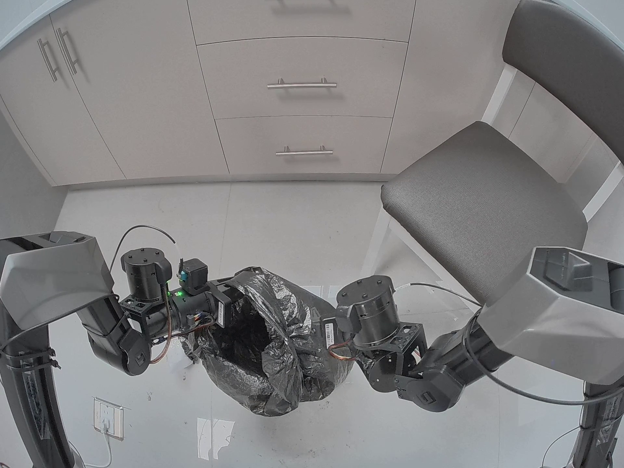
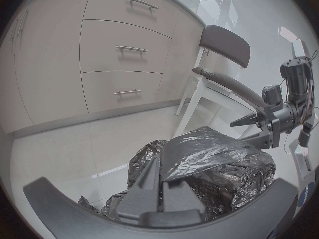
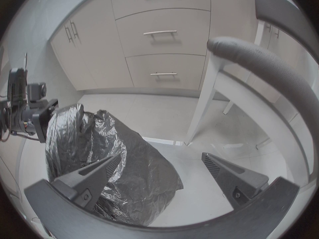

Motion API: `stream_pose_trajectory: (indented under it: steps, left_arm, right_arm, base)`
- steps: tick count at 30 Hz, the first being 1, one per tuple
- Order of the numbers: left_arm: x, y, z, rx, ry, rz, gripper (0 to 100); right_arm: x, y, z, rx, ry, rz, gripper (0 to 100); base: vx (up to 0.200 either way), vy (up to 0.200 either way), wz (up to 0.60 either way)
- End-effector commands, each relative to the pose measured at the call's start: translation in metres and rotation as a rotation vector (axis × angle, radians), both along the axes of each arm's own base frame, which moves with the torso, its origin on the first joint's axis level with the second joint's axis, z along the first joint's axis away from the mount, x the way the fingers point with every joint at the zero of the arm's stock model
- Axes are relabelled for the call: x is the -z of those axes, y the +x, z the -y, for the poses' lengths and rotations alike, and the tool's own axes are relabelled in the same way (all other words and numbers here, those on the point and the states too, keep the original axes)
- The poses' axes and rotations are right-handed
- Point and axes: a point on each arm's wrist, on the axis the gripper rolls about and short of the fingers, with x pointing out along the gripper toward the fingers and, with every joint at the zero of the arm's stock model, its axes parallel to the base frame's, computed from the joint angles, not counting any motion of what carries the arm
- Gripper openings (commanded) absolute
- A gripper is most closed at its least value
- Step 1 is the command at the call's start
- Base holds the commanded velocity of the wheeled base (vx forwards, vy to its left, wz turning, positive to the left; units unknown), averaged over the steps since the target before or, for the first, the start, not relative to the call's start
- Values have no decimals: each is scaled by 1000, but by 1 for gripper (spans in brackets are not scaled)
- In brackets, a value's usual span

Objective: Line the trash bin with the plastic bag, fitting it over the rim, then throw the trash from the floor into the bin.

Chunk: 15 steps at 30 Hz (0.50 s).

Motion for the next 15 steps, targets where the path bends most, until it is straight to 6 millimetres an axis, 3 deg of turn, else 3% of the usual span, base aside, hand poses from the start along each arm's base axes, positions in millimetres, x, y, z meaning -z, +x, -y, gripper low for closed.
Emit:
stream_pose_trajectory:
  steps: [1, 4, 11, 15]
  left_arm:
    - [1, 0, 0, 1, 1, -2, 0]
    - [1, 0, 1, 2, 1, -4, 0]
    - [4, 0, 1, 2, 3, -11, 0]
    - [5, 0, 1, 2, 3, -13, 0]
  right_arm:
    - [24, 1, -4, -6, -31, -28, 100]
    - [33, -2, -1, -9, -43, -37, 100]
    - [43, 38, 19, 92, -60, -22, 100]
    - [49, 39, 22, 95, -78, -33, 100]
  base:
    - [0, 0, 0]
    - [0, 0, 0]
    - [0, 0, 0]
    - [0, 0, 0]
